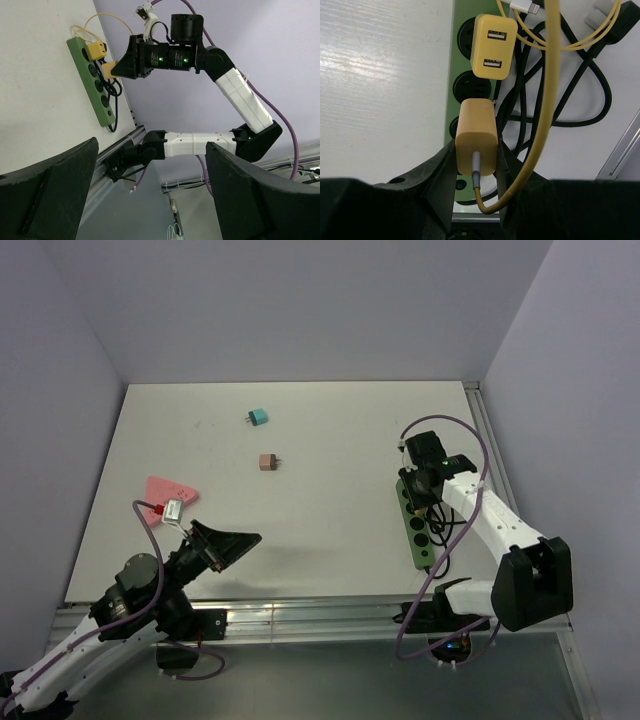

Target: Insert the plug

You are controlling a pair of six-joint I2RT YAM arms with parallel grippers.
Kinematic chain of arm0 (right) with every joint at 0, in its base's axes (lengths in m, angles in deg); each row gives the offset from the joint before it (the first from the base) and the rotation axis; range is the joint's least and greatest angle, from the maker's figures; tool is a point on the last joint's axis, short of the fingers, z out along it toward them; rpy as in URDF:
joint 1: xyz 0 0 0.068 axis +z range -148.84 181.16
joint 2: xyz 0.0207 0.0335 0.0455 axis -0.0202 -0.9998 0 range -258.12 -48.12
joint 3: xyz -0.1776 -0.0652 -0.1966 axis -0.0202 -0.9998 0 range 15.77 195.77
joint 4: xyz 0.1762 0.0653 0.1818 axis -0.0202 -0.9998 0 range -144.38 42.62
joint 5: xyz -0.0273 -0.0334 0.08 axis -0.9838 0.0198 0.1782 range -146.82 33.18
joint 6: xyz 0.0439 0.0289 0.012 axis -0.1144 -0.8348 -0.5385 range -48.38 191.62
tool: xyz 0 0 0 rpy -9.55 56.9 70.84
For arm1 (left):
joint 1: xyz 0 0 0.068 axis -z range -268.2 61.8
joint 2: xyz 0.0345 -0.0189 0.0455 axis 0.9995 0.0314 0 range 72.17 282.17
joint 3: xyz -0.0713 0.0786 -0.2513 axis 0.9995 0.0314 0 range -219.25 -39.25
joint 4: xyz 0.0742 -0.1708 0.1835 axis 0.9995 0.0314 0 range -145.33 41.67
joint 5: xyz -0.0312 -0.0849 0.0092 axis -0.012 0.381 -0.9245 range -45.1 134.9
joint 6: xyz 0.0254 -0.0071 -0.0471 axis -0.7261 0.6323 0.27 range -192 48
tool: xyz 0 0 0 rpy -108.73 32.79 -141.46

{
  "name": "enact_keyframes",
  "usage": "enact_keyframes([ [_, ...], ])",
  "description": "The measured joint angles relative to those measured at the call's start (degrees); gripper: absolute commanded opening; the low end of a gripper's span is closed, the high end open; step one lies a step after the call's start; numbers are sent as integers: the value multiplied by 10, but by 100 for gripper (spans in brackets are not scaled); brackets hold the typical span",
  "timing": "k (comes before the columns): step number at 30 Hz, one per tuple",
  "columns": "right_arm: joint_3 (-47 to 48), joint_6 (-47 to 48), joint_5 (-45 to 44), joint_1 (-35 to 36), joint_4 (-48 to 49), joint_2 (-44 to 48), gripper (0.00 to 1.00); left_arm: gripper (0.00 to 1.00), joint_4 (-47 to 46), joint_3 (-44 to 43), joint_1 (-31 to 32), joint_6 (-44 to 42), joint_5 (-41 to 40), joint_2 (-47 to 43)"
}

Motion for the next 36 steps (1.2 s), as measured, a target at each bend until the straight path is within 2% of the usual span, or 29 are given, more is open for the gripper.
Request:
enact_keyframes([
  [36,-7,13,-23,2,59,-54,0,93,-10,11,0,2,4,0],
])
